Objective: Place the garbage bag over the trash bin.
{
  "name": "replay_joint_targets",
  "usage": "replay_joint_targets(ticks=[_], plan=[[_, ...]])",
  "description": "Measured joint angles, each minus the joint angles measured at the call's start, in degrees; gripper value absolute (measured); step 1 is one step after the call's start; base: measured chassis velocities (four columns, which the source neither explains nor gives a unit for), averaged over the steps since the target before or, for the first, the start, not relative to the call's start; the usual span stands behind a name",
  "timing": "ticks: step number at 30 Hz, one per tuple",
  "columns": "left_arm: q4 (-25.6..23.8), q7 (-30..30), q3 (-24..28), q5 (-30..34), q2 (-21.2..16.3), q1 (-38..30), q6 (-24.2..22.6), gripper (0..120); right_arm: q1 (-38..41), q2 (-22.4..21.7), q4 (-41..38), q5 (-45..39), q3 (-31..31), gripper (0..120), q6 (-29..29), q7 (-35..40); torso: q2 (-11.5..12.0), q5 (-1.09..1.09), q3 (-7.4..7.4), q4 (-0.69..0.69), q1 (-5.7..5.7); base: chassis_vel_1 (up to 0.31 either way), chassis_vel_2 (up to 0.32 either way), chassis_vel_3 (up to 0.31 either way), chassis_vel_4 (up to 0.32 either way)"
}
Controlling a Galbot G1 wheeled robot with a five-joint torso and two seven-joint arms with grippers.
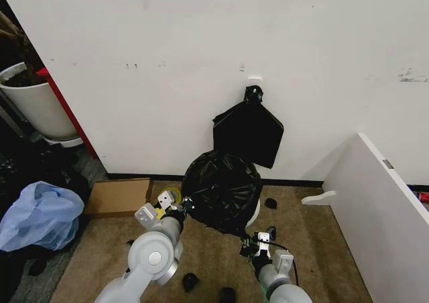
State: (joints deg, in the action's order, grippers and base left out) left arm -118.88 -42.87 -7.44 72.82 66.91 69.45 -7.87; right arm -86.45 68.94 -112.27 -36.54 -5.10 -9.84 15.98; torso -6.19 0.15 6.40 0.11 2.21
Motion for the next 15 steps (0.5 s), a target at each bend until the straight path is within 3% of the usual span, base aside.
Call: replay_joint_targets(ticks=[10, 15], plan=[[1.30, -0.48, -1.16, -0.83, 0.04, -0.86, 1.65, 1, -2.79, -1.88, -1.10, 2.03, -1.27, 52, 2.18, -2.77, 0.00, 0.00, 0.00, 0.00, 0.00, 0.000, 0.000, 0.000, 0.000], [2.46, 0.37, -0.51, -8.03, -0.10, -0.51, 2.94, 1, -3.04, -1.84, -3.28, 0.91, -3.76, 70, 1.68, 1.72, 0.00, 0.00, 0.00, 0.00, 0.00, 0.000, 0.000, 0.000, 0.000]])
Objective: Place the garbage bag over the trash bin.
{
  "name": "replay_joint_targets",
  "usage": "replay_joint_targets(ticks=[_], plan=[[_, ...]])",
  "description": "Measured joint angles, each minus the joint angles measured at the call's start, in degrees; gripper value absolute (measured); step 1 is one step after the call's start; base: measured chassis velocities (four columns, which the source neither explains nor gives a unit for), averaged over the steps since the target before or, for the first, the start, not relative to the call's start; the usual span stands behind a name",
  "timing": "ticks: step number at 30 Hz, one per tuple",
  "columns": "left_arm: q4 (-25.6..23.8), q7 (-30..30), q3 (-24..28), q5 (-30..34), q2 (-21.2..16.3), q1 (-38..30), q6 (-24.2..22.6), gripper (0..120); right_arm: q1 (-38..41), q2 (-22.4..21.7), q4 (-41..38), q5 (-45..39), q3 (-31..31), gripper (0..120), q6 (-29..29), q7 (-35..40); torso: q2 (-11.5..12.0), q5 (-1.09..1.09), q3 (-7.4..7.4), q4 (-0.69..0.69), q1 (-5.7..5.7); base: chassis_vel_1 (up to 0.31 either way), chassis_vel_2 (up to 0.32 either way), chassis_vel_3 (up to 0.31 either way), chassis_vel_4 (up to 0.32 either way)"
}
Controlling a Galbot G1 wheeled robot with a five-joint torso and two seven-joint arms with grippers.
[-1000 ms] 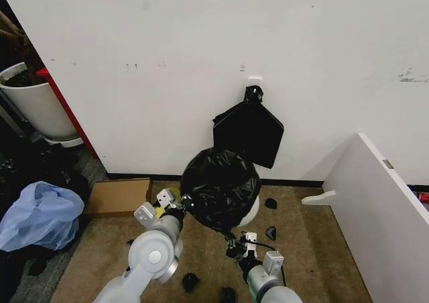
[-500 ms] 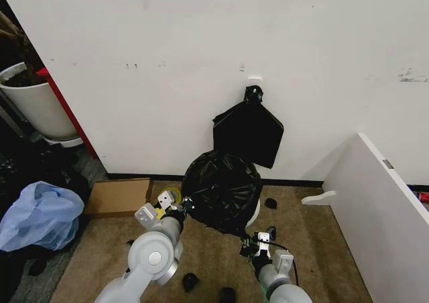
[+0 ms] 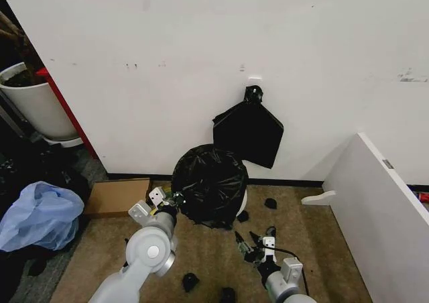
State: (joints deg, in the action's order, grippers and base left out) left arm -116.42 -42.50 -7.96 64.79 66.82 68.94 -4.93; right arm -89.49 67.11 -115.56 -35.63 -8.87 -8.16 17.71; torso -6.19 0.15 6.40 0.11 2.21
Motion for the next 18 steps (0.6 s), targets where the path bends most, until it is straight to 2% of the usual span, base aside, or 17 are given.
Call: replay_joint_targets(ticks=[2, 3, 5, 10, 12, 16, 18], plan=[[1.48, 1.84, 1.06, -7.55, 0.04, 0.55, 0.98, 1, 0.10, -0.24, -3.10, -0.61, -1.26, 76, -1.44, 3.74, 0.00, 0.00, 0.00, 0.00, 0.00, 0.000, 0.000, 0.000, 0.000], [1.48, 1.84, 1.06, -7.55, 0.04, 0.55, 0.98, 1, 0.10, -0.24, -3.10, -0.61, -1.26, 76, -1.44, 3.74, 0.00, 0.00, 0.00, 0.00, 0.00, 0.000, 0.000, 0.000, 0.000], [2.92, 3.53, 1.87, -14.46, 0.18, 1.08, 1.60, 1, -0.17, -1.16, -7.79, -0.82, -2.04, 66, -3.26, 6.16, 0.00, 0.00, 0.00, -0.01, 0.00, 0.000, 0.000, 0.000, 0.000], [5.57, 6.92, 3.15, -27.11, 0.81, 1.45, 3.26, 1, -1.43, -2.67, -16.56, -0.60, -0.94, 46, -7.43, 7.48, 0.00, -0.01, 0.00, 0.00, 0.00, 0.000, 0.000, 0.000, 0.000], [5.79, 7.32, 3.32, -28.43, 0.91, 1.45, 3.43, 1, -1.50, -2.75, -17.30, -0.57, -0.63, 43, -7.94, 7.58, 0.00, 0.00, 0.00, 0.00, 0.00, 0.000, 0.000, 0.000, 0.000], [6.81, 9.46, 4.55, -35.64, 1.26, 1.58, 4.08, 1, 0.18, -3.57, -19.45, -0.60, 1.28, 25, -10.86, 7.92, 0.00, 0.00, 0.00, 0.01, 0.00, 0.000, 0.000, 0.000, 0.000], [6.97, 9.79, 4.87, -37.12, 1.23, 1.68, 4.26, 1, 0.74, -3.84, -19.45, -0.67, 1.49, 22, -11.33, 7.95, 0.00, 0.01, 0.00, 0.00, 0.00, 0.000, 0.000, 0.000, 0.000]])
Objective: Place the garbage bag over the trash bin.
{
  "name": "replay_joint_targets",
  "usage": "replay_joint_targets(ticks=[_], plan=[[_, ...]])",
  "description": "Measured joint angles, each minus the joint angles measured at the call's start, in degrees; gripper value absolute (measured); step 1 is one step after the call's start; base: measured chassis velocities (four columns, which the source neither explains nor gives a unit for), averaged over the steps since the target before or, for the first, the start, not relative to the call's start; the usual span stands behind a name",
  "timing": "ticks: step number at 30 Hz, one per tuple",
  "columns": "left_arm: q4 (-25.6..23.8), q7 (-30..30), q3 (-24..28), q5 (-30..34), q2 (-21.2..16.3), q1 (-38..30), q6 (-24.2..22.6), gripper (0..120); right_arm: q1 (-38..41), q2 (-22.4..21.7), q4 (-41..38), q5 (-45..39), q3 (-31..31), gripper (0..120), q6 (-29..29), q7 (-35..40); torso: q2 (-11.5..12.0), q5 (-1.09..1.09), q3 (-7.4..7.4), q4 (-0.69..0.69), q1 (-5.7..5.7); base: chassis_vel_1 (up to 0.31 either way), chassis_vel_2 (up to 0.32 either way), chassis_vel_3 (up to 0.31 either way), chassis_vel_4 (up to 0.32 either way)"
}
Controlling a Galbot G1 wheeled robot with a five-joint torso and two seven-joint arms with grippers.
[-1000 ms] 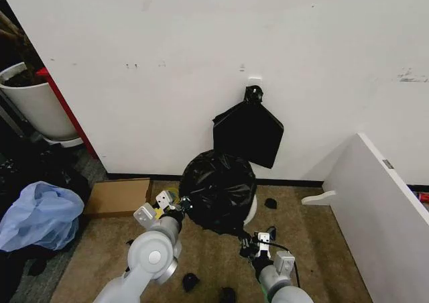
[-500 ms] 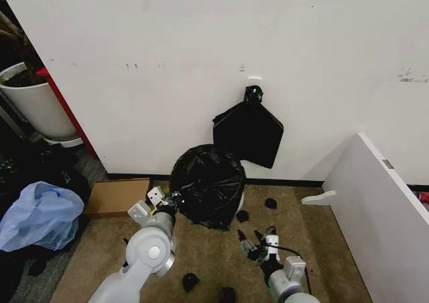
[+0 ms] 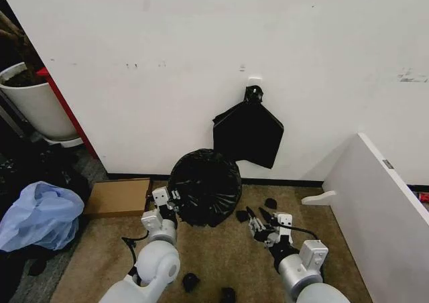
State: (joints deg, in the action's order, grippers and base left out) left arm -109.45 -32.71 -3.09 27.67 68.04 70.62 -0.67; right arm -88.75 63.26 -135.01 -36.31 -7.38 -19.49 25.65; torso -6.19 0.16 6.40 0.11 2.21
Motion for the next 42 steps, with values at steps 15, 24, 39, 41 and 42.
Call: replay_joint_targets(ticks=[15, 24, 39, 41, 42], plan=[[1.97, 3.33, 7.54, -10.96, -0.14, -0.71, 1.34, 1, 11.77, 0.58, 10.19, -1.66, 6.90, 0, -4.14, 1.26, 0.00, -0.01, 0.00, -0.01, 0.00, 0.000, 0.000, 0.000, 0.000], [1.11, 6.16, 7.48, -11.97, -0.66, 0.05, 3.08, 1, 20.19, 1.82, 15.94, -5.64, 10.88, 0, -4.72, 2.72, 0.00, -0.02, 0.01, 0.00, 0.00, 0.000, 0.000, 0.000, 0.000], [-0.15, 8.57, 8.11, -15.02, -0.73, 0.66, 4.70, 1, 28.08, 4.45, 27.27, -2.26, 14.70, 0, -1.62, 3.25, 0.00, -0.01, 0.01, 0.00, 0.00, 0.000, 0.000, 0.000, 0.000], [-0.40, 8.67, 8.32, -15.06, -0.74, 0.56, 4.71, 1, 28.56, 4.59, 29.09, -0.44, 14.78, 0, -1.48, 3.21, 0.00, -0.01, 0.01, 0.00, 0.00, 0.000, 0.000, 0.000, 0.000], [-0.40, 8.75, 8.34, -15.25, -0.75, 0.58, 4.76, 1, 28.84, 4.62, 30.11, 0.55, 14.69, 0, -1.40, 3.11, 0.00, -0.01, 0.01, 0.00, 0.00, 0.000, 0.000, 0.000, 0.000]])
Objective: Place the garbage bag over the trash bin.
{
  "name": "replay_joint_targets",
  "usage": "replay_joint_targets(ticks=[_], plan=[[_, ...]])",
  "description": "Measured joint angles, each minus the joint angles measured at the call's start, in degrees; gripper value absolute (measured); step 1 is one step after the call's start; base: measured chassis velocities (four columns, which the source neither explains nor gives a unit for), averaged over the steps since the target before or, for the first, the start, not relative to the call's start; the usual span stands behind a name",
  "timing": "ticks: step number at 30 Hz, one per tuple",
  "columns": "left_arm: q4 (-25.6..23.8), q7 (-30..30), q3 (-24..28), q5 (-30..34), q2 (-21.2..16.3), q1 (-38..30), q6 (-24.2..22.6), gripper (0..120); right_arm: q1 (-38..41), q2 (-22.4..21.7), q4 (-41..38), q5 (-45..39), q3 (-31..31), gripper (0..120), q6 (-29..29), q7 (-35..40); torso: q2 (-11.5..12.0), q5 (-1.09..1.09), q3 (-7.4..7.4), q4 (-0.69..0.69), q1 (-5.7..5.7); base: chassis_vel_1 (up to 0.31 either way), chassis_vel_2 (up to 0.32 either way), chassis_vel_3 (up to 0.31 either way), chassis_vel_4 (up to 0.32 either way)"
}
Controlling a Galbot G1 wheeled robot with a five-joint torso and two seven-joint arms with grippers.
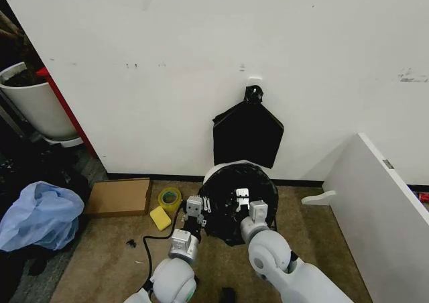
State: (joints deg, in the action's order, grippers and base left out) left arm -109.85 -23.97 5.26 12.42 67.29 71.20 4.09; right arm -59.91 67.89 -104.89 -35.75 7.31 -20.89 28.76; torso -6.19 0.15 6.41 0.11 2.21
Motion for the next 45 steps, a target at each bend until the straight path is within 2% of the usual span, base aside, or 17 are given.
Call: replay_joint_targets(ticks=[10, 17, 23, 32, 45], plan=[[0.02, 0.44, 0.29, -0.02, -0.02, 0.32, 0.56, 1, 0.13, 0.53, 1.70, 0.85, -0.65, 0, 1.19, -0.57, 0.00, 0.00, 0.00, 0.00, 0.00, 0.000, 0.000, 0.000, 0.000], [-0.28, 0.93, 0.81, 0.79, -0.19, 0.13, 0.99, 1, 0.19, 1.19, 1.87, -1.33, -1.28, 0, 4.29, -4.16, 0.00, 0.00, 0.00, 0.00, 0.00, 0.000, 0.000, 0.000, 0.000], [0.05, 0.82, 0.37, 1.02, -0.34, 0.11, 1.02, 1, -0.79, 0.56, 1.39, 2.18, -1.73, 0, -0.13, -0.94, 0.00, 0.00, 0.00, 0.00, 0.00, 0.000, 0.000, 0.000, 0.000], [1.01, 1.24, -0.38, 0.48, 0.13, -0.26, 1.56, 1, -1.90, -0.40, -0.88, 5.69, -1.92, 0, -1.71, -0.86, 0.00, 0.00, -0.01, 0.00, 0.00, 0.000, 0.000, 0.000, 0.000], [-0.99, 2.32, 0.53, 0.29, -0.80, 1.07, 2.21, 1, 0.33, 0.92, 4.79, 7.39, -0.62, 0, -1.99, -0.82, 0.00, 0.00, -0.01, 0.00, 0.00, 0.000, 0.000, 0.000, 0.000]])
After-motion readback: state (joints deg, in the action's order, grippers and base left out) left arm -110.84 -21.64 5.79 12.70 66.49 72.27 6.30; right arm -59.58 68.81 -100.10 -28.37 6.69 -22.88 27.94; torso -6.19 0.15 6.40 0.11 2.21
